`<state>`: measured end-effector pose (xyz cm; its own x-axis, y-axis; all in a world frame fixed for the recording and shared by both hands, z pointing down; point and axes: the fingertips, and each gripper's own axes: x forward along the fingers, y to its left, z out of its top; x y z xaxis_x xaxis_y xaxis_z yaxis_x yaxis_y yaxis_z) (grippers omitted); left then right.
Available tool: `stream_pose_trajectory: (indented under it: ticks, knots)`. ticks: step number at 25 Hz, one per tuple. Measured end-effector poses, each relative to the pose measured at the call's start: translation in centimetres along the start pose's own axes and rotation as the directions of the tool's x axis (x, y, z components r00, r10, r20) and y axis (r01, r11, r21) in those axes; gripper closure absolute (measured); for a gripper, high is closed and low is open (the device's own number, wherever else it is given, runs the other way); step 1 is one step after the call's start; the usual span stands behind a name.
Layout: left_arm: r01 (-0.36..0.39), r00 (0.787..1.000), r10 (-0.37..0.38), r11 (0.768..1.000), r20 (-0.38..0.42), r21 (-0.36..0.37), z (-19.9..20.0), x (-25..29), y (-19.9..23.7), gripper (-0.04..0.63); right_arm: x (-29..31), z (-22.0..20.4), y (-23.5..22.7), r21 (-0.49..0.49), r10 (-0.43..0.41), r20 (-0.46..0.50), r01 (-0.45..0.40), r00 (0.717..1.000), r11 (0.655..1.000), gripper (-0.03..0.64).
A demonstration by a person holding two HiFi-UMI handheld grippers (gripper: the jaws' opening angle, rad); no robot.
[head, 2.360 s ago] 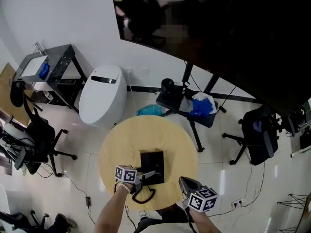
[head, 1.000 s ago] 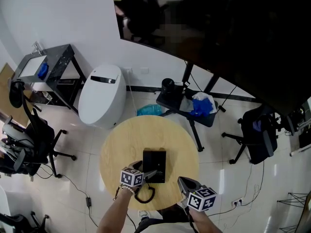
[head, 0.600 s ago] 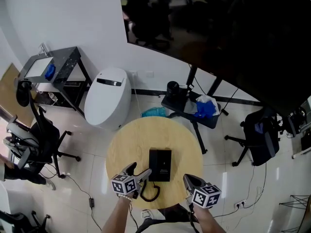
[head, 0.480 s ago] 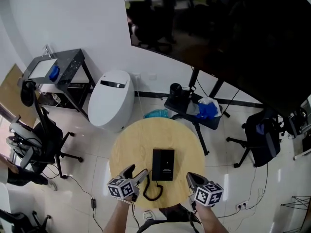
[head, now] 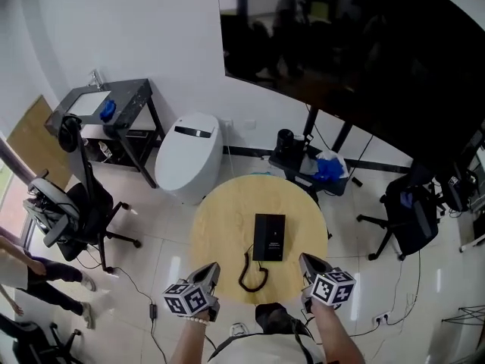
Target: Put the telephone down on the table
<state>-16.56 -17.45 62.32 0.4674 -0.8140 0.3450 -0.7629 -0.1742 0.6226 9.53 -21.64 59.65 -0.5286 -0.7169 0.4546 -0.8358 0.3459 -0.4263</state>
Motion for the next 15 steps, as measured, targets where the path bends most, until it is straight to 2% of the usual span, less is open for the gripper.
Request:
stream_pose_trajectory:
  ticks: [9,15]
  knots:
    - [0.053,0.999,-0.054,0.993,-0.001,0.103,-1.5,-5.9,-6.0,0.592,-7.3,-3.1,5.5,-0.026,-0.012,0.059,0.014,0.998,1.000,0.617]
    - [0.097,0.995,-0.096,0.988,-0.016,0.117,-3.4,-7.4,-9.5,0.592,-11.2,-5.2,6.8,-0.017,-0.012,0.073,0.014,0.997,1.000,0.617]
